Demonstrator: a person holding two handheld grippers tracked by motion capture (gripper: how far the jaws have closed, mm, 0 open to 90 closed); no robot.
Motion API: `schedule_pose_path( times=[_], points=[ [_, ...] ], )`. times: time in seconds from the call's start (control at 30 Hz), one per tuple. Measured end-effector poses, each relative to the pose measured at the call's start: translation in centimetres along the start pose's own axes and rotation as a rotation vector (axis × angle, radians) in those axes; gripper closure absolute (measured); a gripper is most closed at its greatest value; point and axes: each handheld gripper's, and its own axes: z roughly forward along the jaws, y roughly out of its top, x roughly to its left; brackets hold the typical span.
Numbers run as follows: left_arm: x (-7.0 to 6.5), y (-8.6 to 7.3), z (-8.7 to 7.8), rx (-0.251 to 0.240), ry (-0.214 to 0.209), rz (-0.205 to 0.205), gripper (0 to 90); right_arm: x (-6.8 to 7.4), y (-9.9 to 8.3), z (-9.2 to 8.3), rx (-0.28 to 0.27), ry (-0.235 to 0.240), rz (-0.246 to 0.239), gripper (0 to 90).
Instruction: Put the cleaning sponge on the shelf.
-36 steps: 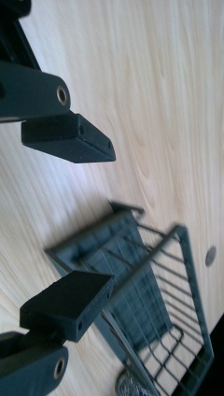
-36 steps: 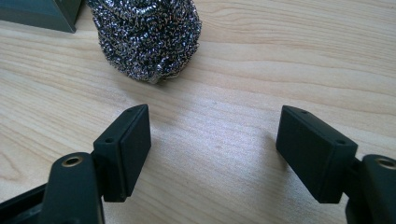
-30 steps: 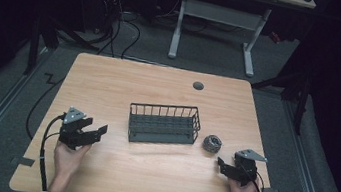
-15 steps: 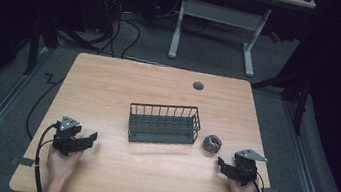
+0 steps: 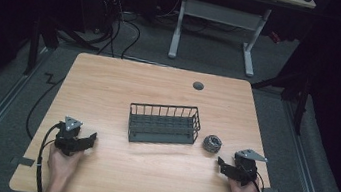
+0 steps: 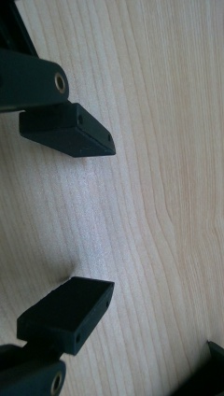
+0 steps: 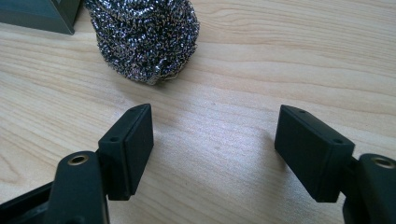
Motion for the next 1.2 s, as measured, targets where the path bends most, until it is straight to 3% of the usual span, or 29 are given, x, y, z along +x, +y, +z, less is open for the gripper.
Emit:
schedule_pose_path(
  times=[0.13,0.3,0.33,0.63,0.97,1.2],
  points=[
    [-0.4,0.0,0.1,0.006,0.023,0.018,28.7,0.0,0.0,0.0,0.001,-0.001,-0.002,27.5],
    [-0.4,0.0,0.1,0.007,0.020,0.017,28.2,-0.1,0.1,-0.1,0.016,0.008,-0.007,28.1],
    [-0.4,0.0,0.1,0.007,0.020,0.017,28.1,-0.1,0.3,-0.2,0.035,0.019,-0.007,27.7],
    [-0.5,0.0,0.1,0.009,0.024,0.020,27.5,0.7,0.5,-1.0,0.021,0.068,-0.040,24.4],
    [-0.5,0.0,0.1,0.009,0.018,0.027,27.8,1.3,3.0,-0.9,0.004,0.083,-0.065,19.2],
    [-0.6,0.0,0.1,0.009,0.019,0.023,27.9,1.6,4.5,0.0,0.030,0.114,-0.063,17.7]
  ],
)
